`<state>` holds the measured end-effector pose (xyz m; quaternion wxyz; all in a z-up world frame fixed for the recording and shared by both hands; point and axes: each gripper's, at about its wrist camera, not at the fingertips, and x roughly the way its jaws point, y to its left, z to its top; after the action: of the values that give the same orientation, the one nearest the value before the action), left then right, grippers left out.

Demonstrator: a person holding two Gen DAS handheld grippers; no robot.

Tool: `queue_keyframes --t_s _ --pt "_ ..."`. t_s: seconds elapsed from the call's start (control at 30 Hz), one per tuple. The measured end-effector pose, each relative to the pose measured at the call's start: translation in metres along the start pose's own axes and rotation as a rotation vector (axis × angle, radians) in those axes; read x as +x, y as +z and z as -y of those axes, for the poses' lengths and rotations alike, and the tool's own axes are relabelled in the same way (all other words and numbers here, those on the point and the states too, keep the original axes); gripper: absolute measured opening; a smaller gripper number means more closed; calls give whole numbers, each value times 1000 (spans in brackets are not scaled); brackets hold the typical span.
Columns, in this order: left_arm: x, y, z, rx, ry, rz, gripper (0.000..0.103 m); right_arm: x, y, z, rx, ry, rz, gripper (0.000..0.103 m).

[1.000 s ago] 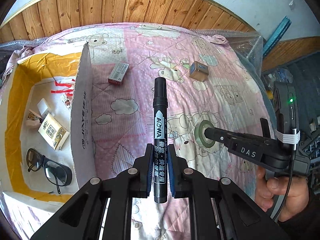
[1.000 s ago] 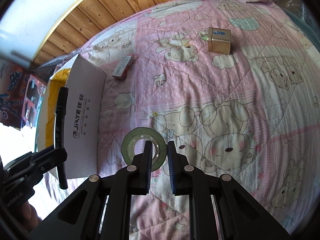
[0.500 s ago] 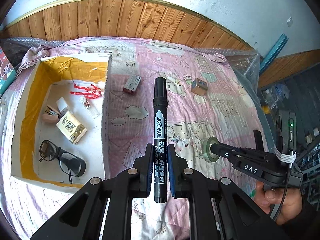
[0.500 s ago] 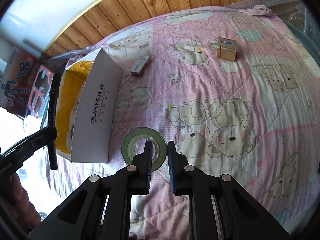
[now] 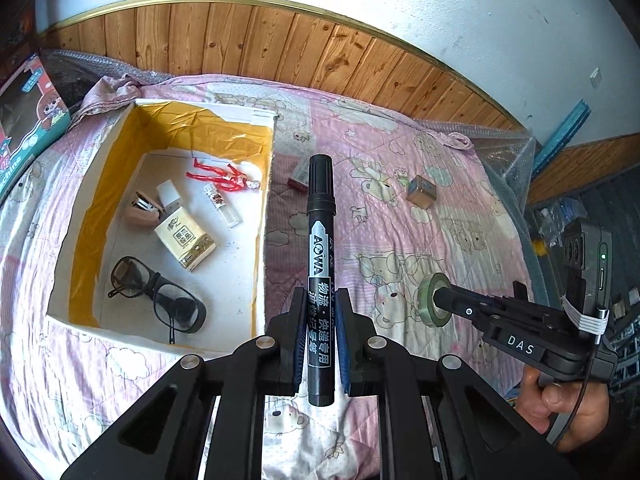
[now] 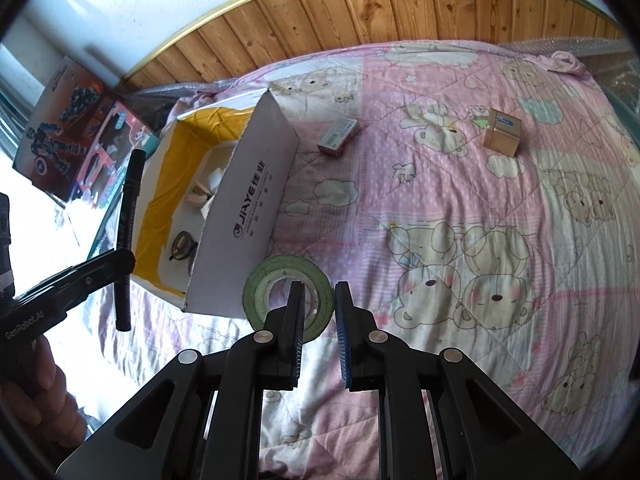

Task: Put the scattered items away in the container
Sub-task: 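Lift the black marker and green tape roll and carry both toward the white box, then lower the black marker into the box with the left tool while the right tool holds the tape above it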

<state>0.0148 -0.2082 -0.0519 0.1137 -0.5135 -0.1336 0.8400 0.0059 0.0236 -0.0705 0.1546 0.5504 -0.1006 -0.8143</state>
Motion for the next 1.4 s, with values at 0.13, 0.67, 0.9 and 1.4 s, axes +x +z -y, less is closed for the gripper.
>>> queue_keyframes --t_s 0.13,0.67,0.9,1.4 --pt "-8 -6 -19 -46 22 11 14 10 -2 -17 -38 24 -31 15" --pt "-27 -20 -96 -247 76 34 14 45 4 -84 -180 106 -127 15" --pt "-28 -14 -120 -311 80 40 14 53 20 -113 -247 127 -135 15" --pt "-12 43 -128 -236 98 34 14 72 48 -139 -325 136 -144 15"
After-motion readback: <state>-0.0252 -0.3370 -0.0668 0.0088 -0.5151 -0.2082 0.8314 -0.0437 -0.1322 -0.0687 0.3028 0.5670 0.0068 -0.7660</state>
